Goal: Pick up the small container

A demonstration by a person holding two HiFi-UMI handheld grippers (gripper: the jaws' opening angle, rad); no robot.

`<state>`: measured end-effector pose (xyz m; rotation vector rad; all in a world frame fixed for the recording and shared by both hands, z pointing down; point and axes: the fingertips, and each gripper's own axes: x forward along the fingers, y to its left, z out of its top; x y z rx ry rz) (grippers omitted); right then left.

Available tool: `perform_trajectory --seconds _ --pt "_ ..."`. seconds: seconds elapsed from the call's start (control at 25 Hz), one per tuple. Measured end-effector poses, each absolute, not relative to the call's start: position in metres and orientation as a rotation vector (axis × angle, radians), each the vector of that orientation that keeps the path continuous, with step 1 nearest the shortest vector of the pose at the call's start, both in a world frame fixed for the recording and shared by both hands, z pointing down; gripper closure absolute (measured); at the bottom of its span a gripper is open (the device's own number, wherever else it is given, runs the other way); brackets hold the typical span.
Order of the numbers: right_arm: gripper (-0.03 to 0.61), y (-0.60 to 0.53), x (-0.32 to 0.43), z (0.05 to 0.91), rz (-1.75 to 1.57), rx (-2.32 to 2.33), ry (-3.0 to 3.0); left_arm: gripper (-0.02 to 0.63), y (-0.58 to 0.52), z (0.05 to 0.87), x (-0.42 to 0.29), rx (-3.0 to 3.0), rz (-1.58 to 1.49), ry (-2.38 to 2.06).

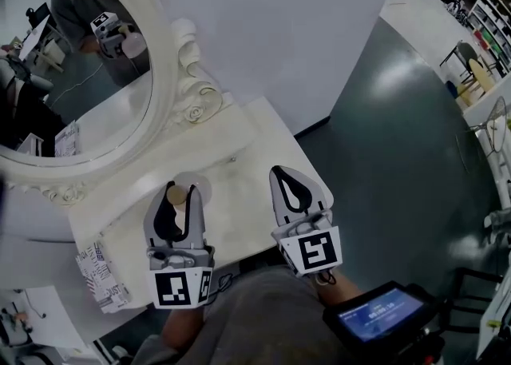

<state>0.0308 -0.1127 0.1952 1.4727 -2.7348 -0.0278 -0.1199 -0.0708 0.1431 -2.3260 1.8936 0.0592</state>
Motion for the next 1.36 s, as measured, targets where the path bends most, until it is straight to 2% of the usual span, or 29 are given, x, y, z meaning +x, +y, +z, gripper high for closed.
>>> perform_trajectory --seconds 0.4,1.36 --pt "0.565 -0.111 0.027 0.187 -0.113 1.466 -2.739 0.466 -0.071 0.144 -0.124 -2.323 0.061 1.907" --pt "0.565 -0.125 0.026 0.192 -0.082 1.474 -2.720 0.466 -0.089 0.152 -0.120 -2.364 0.063 1.891"
